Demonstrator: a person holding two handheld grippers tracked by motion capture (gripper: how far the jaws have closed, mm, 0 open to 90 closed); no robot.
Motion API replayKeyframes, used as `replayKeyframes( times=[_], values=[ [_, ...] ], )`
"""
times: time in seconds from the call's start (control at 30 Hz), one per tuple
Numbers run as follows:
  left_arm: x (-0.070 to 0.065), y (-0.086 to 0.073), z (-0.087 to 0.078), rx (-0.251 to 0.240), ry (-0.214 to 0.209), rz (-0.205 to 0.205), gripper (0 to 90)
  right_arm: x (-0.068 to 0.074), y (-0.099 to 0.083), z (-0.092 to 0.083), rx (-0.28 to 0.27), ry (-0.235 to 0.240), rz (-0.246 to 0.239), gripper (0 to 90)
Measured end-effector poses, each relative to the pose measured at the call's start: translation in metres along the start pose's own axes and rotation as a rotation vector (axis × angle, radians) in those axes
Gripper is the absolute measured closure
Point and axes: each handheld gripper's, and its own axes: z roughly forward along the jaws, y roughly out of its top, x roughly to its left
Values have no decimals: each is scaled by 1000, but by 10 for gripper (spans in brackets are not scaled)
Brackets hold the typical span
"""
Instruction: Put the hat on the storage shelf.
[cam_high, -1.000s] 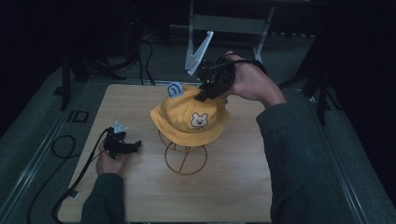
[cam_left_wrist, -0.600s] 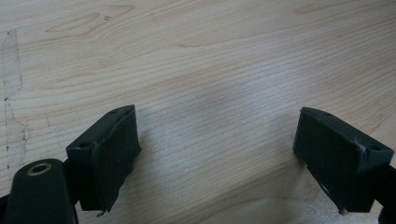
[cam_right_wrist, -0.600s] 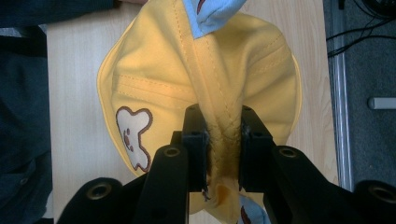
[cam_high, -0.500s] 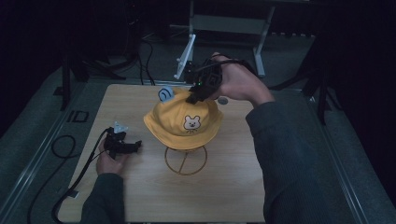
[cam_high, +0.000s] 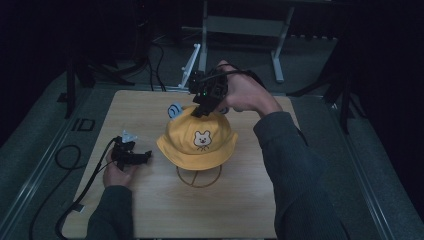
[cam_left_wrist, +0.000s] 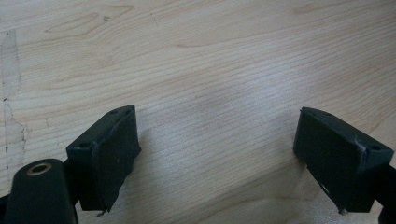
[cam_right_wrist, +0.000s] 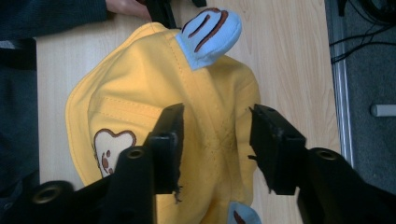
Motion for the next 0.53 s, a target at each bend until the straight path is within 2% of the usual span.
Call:
replayKeyframes(
  times=[0.23,0.33,0.53],
  values=[
    [0,0,0,0,0,0,141,3,-3,-3,-6,-3,3,433],
    [0,0,0,0,0,-1,141,3,-4,-6,-11,-3,18,396],
    [0,0,0,0,0,-1,141,3,-9,-10,-8,-42,40,320]
  ],
)
